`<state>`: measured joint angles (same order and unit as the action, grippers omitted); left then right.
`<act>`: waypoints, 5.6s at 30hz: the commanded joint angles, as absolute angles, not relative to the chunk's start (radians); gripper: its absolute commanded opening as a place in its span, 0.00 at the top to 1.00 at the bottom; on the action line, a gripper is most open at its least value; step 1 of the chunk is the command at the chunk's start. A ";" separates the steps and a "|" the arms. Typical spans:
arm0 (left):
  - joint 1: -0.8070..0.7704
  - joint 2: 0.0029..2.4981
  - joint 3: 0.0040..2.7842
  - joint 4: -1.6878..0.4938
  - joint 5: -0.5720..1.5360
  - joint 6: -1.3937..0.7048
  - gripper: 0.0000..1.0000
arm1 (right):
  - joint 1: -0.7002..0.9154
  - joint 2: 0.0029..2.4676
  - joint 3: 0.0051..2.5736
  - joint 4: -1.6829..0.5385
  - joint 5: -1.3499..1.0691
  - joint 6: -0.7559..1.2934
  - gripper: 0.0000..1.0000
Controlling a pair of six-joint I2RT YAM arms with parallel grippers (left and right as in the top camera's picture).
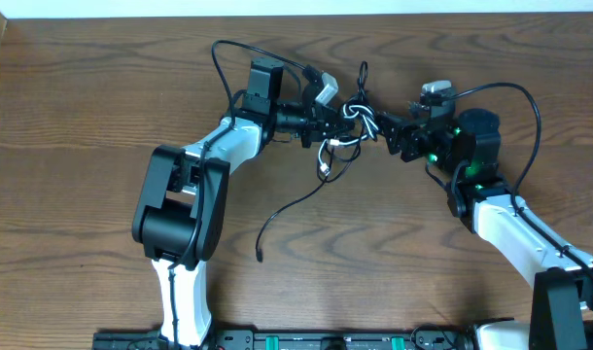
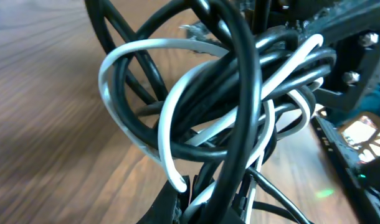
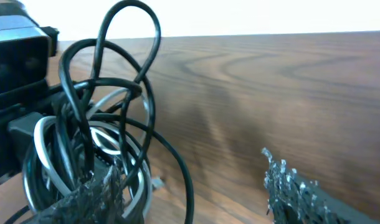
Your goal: Untangle cables
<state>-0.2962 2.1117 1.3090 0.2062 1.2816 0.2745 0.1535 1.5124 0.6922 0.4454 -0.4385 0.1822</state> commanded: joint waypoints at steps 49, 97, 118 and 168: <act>-0.315 2.083 1.326 0.215 1.403 0.321 0.92 | 0.142 1.521 0.692 0.505 -0.729 0.186 0.27; -0.345 2.083 1.326 0.219 1.166 0.204 0.93 | 0.236 1.525 0.692 0.321 -0.555 0.155 0.48; -0.383 2.083 1.326 0.218 1.170 0.202 0.93 | 0.237 1.525 0.692 0.311 -0.406 0.155 0.57; -0.350 1.928 1.326 0.065 0.990 0.100 0.30 | 0.112 1.528 0.692 0.512 -0.343 1.122 0.99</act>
<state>-0.3370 1.9331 1.3125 0.0994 1.0496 0.0818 0.1143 1.5272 0.6895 0.4690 -0.3256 0.9558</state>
